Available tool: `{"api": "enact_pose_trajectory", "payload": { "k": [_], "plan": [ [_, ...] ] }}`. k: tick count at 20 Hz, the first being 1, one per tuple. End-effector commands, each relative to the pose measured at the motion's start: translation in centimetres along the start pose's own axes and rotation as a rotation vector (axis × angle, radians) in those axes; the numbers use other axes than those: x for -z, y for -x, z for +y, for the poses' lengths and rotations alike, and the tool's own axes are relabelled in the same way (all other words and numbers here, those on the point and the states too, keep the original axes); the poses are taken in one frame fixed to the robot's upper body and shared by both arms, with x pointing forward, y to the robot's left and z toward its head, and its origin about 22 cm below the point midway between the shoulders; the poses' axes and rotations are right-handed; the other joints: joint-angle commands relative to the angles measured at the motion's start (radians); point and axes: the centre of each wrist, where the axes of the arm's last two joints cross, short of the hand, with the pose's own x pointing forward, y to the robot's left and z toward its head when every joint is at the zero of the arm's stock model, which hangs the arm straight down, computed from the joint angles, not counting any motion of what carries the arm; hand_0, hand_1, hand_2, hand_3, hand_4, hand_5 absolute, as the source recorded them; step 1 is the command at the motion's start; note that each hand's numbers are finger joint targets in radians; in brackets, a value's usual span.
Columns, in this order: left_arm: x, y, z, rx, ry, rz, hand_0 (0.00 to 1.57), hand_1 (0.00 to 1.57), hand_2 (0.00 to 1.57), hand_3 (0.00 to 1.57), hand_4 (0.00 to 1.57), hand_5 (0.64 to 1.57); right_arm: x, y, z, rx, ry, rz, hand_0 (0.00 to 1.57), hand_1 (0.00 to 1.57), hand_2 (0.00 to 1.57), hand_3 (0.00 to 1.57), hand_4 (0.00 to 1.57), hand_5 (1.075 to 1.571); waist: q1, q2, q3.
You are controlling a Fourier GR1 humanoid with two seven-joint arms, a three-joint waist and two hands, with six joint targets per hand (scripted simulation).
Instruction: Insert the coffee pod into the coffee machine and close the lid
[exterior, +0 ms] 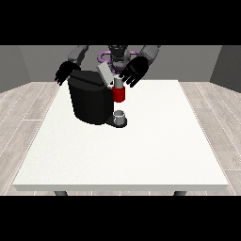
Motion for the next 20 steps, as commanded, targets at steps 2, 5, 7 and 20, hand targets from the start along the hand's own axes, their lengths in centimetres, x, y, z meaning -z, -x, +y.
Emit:
{"api": "enact_pose_trajectory", "payload": {
  "k": [2,5,7,20],
  "plan": [
    [0.0,-0.5,-2.7,0.017,0.011,-0.033,1.21,1.21,1.26,1.19,0.50,1.571,-0.2,0.8,-1.4,0.029,0.023,0.010,0.00,0.00,0.00,0.00,0.53,1.571,0.014,0.005,0.0001],
    [0.4,-1.1,-1.0,0.009,0.030,-0.036,1.18,1.18,1.26,1.19,0.50,1.571,-0.5,1.1,-0.2,0.016,0.012,0.021,0.00,0.00,0.00,0.00,0.50,1.571,0.010,0.005,0.0000],
    [-0.4,1.3,-0.2,0.013,-0.005,-0.001,1.20,1.20,1.27,1.20,0.50,1.571,-0.8,-0.1,-0.5,0.038,-0.017,0.002,0.00,0.00,0.00,0.00,0.52,1.571,-0.020,0.006,-0.0002],
    [0.0,0.3,-1.2,0.011,0.050,-0.009,1.23,1.23,1.27,1.18,0.48,1.571,0.3,0.1,-2.4,0.028,0.033,-0.034,0.00,0.00,0.00,0.00,0.45,1.571,0.018,0.033,0.0000]
  ]
}}
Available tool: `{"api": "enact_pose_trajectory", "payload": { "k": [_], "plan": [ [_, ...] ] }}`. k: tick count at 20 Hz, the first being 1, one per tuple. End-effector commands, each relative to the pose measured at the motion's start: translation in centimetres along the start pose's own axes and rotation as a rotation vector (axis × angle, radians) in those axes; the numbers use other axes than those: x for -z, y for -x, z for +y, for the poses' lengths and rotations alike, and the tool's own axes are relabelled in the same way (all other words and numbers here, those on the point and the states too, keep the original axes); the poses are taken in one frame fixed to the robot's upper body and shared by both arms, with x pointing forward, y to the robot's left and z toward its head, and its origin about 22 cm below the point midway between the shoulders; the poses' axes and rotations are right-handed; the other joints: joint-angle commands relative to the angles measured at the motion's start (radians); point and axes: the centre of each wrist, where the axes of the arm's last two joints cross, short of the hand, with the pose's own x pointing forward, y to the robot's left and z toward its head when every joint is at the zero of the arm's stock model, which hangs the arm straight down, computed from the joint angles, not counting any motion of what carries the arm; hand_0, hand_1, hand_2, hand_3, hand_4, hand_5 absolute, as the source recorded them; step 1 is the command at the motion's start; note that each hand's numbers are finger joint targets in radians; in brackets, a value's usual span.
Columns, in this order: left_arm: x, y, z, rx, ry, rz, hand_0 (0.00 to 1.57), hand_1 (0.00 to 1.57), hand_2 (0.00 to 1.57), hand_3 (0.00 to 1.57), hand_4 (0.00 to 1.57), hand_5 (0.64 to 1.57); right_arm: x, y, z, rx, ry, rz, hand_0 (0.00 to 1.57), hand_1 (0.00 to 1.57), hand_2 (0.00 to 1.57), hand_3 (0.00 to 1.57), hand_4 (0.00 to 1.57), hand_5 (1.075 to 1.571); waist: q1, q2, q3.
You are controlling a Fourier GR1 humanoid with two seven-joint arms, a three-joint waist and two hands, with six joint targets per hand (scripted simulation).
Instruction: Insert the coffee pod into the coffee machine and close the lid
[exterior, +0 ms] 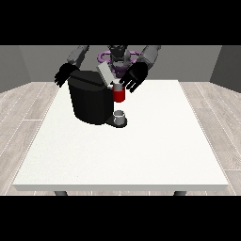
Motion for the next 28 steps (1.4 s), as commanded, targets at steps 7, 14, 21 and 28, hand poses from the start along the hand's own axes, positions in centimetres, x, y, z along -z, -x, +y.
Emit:
{"api": "enact_pose_trajectory", "payload": {
  "k": [7,14,21,28],
  "plan": [
    [0.3,-0.7,0.0,0.006,0.022,-0.014,1.16,1.16,1.19,1.06,0.46,1.571,1.1,-0.2,-2.4,-0.011,0.019,0.006,0.00,0.00,0.00,0.00,0.44,1.571,0.014,0.014,-0.0003],
    [-0.7,2.0,0.6,0.040,0.022,0.005,1.06,1.06,1.11,0.94,0.39,1.571,-0.3,-0.5,0.5,-0.017,0.009,0.030,0.00,0.00,0.00,0.00,0.38,1.571,-0.002,0.001,-0.0011],
    [-0.3,0.9,0.3,0.059,-0.007,-0.018,1.07,1.07,1.12,0.93,0.37,1.571,-0.6,-0.1,2.1,-0.002,0.014,-0.009,0.00,0.00,0.00,0.00,0.43,1.571,0.008,0.015,-0.0007],
    [-0.5,1.1,-0.2,0.141,0.097,-0.031,0.00,0.00,0.00,0.00,0.00,1.571,0.5,-0.4,-1.0,-0.010,0.007,-0.020,0.00,0.00,0.00,0.00,0.46,1.571,0.019,0.013,-0.0003]
  ]
}}
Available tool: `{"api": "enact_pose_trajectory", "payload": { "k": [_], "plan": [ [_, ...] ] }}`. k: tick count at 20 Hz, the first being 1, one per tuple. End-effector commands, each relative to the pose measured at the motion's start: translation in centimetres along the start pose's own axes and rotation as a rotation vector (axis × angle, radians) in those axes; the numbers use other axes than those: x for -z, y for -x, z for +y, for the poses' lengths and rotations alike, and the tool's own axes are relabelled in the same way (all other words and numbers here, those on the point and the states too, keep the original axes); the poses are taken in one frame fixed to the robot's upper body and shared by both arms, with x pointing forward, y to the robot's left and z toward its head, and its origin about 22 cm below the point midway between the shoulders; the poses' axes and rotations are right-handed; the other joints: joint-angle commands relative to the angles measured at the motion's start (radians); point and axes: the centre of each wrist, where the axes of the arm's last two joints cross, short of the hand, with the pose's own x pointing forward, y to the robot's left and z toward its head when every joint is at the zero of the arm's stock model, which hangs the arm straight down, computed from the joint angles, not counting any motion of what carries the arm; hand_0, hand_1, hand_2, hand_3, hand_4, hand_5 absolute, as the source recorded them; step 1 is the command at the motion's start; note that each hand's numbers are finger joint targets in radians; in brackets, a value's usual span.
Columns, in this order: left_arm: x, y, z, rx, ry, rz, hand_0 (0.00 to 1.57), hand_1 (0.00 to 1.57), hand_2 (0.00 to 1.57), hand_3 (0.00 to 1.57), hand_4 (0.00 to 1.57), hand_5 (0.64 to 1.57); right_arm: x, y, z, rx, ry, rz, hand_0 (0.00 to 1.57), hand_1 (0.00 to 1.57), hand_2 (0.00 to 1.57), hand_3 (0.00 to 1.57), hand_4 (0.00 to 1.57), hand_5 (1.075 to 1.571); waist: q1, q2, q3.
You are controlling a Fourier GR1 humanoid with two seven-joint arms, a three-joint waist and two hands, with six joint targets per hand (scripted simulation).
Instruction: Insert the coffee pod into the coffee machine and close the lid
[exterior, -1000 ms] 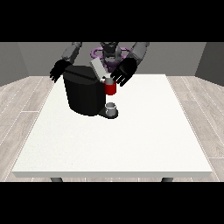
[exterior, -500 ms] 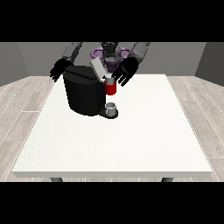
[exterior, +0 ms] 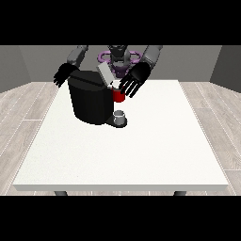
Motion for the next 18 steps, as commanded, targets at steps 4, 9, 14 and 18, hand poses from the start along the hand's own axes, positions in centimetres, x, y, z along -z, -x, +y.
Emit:
{"api": "enact_pose_trajectory", "payload": {
  "k": [4,9,14,18],
  "plan": [
    [-0.4,0.6,-1.4,0.053,0.045,0.001,0.00,0.00,0.00,0.00,0.00,1.571,-1.1,2.0,-0.4,-0.001,0.032,0.031,0.00,0.00,0.00,0.00,0.42,1.571,0.022,-0.006,-0.0019],
    [0.5,-1.7,0.7,0.058,0.026,-0.013,0.00,0.00,0.00,0.00,0.00,1.571,0.2,2.0,-1.3,0.012,0.069,0.024,0.00,0.00,0.00,0.00,0.35,1.571,0.052,-0.019,-0.0015],
    [-0.6,0.7,-2.8,0.009,0.122,-0.002,0.00,0.00,0.00,0.00,0.00,1.571,-2.0,3.9,-1.8,-0.016,0.105,0.110,0.00,0.00,0.00,0.00,0.38,1.571,0.084,-0.105,-0.0020],
    [-0.1,-0.7,-3.5,-0.048,0.116,0.017,0.00,0.00,0.00,0.00,0.00,1.571,-2.5,4.7,-2.7,0.000,0.082,0.132,0.00,0.00,0.00,0.00,0.36,1.571,0.084,-0.148,-0.0019]
  ]
}}
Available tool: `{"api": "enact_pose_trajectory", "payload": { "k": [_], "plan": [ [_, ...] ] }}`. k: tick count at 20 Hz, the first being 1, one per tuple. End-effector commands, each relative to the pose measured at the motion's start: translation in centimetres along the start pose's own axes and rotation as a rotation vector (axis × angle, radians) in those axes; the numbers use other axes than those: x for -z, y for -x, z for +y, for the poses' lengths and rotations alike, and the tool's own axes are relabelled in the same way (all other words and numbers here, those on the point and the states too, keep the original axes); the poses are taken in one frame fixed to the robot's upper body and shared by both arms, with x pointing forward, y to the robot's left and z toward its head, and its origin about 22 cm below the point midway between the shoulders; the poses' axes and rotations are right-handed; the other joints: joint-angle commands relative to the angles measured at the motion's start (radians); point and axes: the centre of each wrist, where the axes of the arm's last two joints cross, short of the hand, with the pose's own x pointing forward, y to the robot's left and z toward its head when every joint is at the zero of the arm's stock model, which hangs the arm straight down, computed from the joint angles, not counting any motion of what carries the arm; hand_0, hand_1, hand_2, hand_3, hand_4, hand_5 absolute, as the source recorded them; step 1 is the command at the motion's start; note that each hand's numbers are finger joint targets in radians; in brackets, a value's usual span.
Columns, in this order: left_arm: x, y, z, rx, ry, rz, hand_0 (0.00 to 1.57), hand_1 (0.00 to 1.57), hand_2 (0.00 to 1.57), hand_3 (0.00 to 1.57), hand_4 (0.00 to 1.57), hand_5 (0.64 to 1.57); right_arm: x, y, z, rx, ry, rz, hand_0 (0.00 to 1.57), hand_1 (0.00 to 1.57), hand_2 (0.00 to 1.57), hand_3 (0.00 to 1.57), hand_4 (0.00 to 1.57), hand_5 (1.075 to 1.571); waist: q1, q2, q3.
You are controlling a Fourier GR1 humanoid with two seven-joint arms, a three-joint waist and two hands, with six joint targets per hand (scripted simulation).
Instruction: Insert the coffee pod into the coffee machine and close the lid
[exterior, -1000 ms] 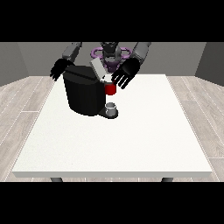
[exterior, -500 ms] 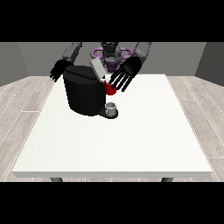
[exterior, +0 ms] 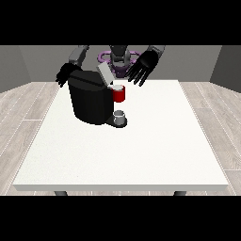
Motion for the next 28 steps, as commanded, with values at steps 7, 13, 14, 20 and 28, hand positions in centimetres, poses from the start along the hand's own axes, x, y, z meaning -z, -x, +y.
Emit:
{"api": "enact_pose_trajectory", "payload": {
  "k": [7,13,14,20,28],
  "plan": [
    [-1.3,2.3,-7.0,-0.523,-0.045,-0.015,0.00,0.00,0.00,0.00,0.08,1.571,-3.4,4.3,-3.8,-0.012,0.096,0.120,0.00,0.00,0.00,0.00,0.43,1.571,0.117,-0.166,-0.0013],
    [-5.5,5.3,-17.0,-0.813,0.011,0.083,0.00,0.00,0.00,0.00,0.00,1.571,-6.3,6.0,-5.4,-0.023,0.143,0.225,0.00,0.00,0.00,0.00,0.40,1.571,0.185,-0.340,-0.0011],
    [-5.5,4.8,-17.7,-0.821,0.008,0.092,0.00,0.00,0.00,0.00,0.00,1.571,-5.9,5.8,-6.5,-0.025,0.150,0.206,0.00,0.00,0.00,0.00,0.45,1.571,0.207,-0.348,-0.0005],
    [-8.8,7.1,-20.7,-0.999,0.024,0.161,0.00,0.00,0.00,0.00,0.21,1.571,-4.9,3.5,-6.8,-0.106,0.071,0.186,0.00,0.00,0.00,0.00,0.39,1.571,0.252,-0.419,-0.0008],
    [-11.7,8.0,-23.3,-1.081,-0.016,0.258,0.00,0.00,0.00,0.00,0.00,1.571,-2.6,-2.4,-4.0,-0.097,-0.143,0.082,0.00,0.00,0.00,0.00,0.04,1.571,0.230,-0.459,-0.0008]
  ]
}}
